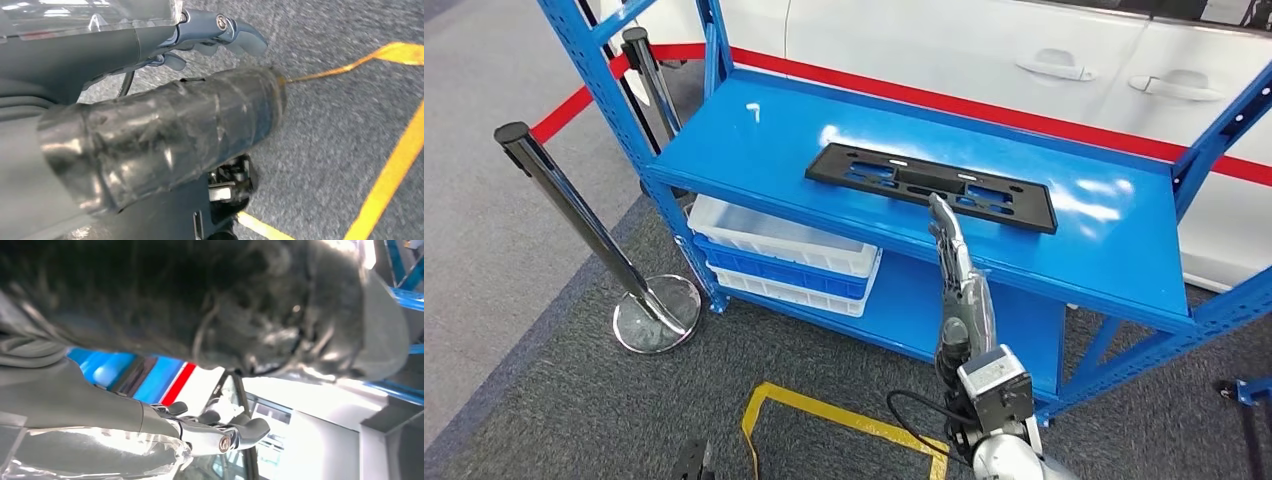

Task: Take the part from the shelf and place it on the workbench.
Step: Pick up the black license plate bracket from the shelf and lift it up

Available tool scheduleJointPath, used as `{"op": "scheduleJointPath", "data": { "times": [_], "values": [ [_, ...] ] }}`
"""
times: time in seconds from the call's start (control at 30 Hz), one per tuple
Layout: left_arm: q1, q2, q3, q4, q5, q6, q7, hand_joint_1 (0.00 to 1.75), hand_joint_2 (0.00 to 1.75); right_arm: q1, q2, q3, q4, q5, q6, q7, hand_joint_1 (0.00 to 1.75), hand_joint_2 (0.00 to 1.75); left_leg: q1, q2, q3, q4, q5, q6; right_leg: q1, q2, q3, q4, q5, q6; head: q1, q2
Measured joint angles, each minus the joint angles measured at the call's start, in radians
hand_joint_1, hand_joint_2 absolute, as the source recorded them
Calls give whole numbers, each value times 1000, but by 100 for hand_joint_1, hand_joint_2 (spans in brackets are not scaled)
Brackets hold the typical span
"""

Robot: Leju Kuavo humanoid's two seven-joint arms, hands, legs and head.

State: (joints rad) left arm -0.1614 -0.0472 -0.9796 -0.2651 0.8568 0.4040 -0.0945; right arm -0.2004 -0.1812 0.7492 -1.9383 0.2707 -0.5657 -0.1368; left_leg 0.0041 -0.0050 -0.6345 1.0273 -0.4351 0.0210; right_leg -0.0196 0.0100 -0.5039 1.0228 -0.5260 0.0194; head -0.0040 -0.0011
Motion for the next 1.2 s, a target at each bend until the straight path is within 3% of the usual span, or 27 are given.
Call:
{"op": "scheduleJointPath", "data": {
  "times": [0.07,0.17,0.23,0.27,0.3,0.33,0.4,0.47,0.57,0.63,0.7,0.73,0.77,0.8,0.87,0.9,0.97,1.03,1.1,1.17,1.2],
  "values": [
    [0,0,0,0,0,0,0,0,0,-1,0,0,0,-2,-4,-1,0,0,2,-2,22,-10,-5,13,-1,-2,-11,37,-9,7,1,0],
    [-3,0,0,0,0,0,-1,0,0,1,0,0,0,-6,-10,-1,0,0,0,-2,48,-15,-22,27,1,-4,-121,207,-58,9,3,0],
    [0,0,0,0,0,0,0,0,0,3,0,0,1,-12,-12,-2,0,0,-4,-3,66,-15,-38,31,2,-4,-184,263,-74,7,4,0],
    [1,0,0,0,1,0,0,0,0,3,0,0,1,-16,-12,-3,0,0,-6,-4,79,-15,-46,32,4,-4,-192,244,-52,4,4,0],
    [2,0,0,0,1,0,1,0,0,4,0,0,2,-20,-12,-4,0,0,-9,-4,92,-15,-55,32,8,-5,-186,196,-10,-3,4,0],
    [2,0,0,0,1,-2,1,0,0,4,0,0,2,-24,-13,-7,0,0,-10,-3,103,-15,-64,31,14,-15,-175,134,46,-14,5,0],
    [1,-1,0,0,1,-5,0,0,0,2,0,0,2,-32,-13,-11,0,0,-15,3,117,-16,-79,26,28,-42,-157,40,111,-34,6,0],
    [3,-1,-1,0,0,-7,0,0,0,0,1,0,3,-38,-14,-16,0,0,-18,14,125,-17,-88,16,34,-48,-153,12,120,-42,7,0],
    [1,0,-1,0,-1,-9,0,0,0,0,1,0,3,-45,-14,-21,0,0,-18,22,124,6,-102,3,23,-22,-135,-6,126,-46,7,0],
    [-2,0,-1,0,-1,-9,0,0,0,-1,1,0,3,-47,-14,-22,0,0,-13,16,80,94,-143,-11,17,-8,-123,-13,124,-50,6,0],
    [-2,0,-1,0,-2,-10,1,0,0,-1,1,0,3,-49,-14,-22,0,0,-4,14,6,208,-189,-24,14,9,-120,-13,121,-52,6,0],
    [0,0,-1,0,-2,-10,1,0,0,0,1,0,4,-49,-13,-22,0,0,0,13,-20,236,-192,-28,13,19,-120,-12,119,-51,6,0],
    [1,0,-1,0,-2,-11,2,0,0,0,0,0,5,-49,-13,-22,0,0,4,13,-31,234,-177,-32,12,31,-119,-10,118,-50,6,0],
    [2,0,-1,0,-2,-12,3,0,0,0,0,0,5,-50,-13,-22,0,0,6,10,-23,193,-142,-34,10,43,-118,-8,116,-47,6,0],
    [1,1,-1,0,-2,-14,4,0,0,0,0,0,6,-50,-12,-22,0,0,10,-18,20,66,-68,-33,6,64,-117,-2,113,-39,6,0],
    [0,1,-1,0,-3,-14,5,0,0,0,0,0,6,-50,-11,-22,0,0,9,-36,37,21,-58,-29,4,74,-119,1,112,-33,6,0],
    [0,1,-1,0,-3,-15,6,0,0,1,0,0,7,-51,-10,-22,0,0,4,-55,48,-4,-59,-16,1,91,-123,3,112,-19,6,0],
    [0,2,-2,0,-4,-15,7,0,0,3,0,0,7,-52,-11,-22,0,0,5,-38,56,-10,-38,-1,1,103,-126,3,112,-6,7,0],
    [-2,1,-2,0,-6,-15,7,0,0,3,0,0,8,-52,-11,-22,0,0,9,-14,61,-20,-25,13,5,70,-143,41,82,2,13,0],
    [-2,1,-2,0,-8,-15,8,0,0,2,0,0,8,-52,-10,-22,0,0,7,9,62,-25,-23,22,7,19,-193,151,18,6,21,0],
    [-1,1,-2,0,-8,-16,9,0,0,3,0,0,8,-52,-9,-22,0,0,6,21,62,-25,-24,24,6,7,-221,213,-10,8,23,0]
  ]
}}
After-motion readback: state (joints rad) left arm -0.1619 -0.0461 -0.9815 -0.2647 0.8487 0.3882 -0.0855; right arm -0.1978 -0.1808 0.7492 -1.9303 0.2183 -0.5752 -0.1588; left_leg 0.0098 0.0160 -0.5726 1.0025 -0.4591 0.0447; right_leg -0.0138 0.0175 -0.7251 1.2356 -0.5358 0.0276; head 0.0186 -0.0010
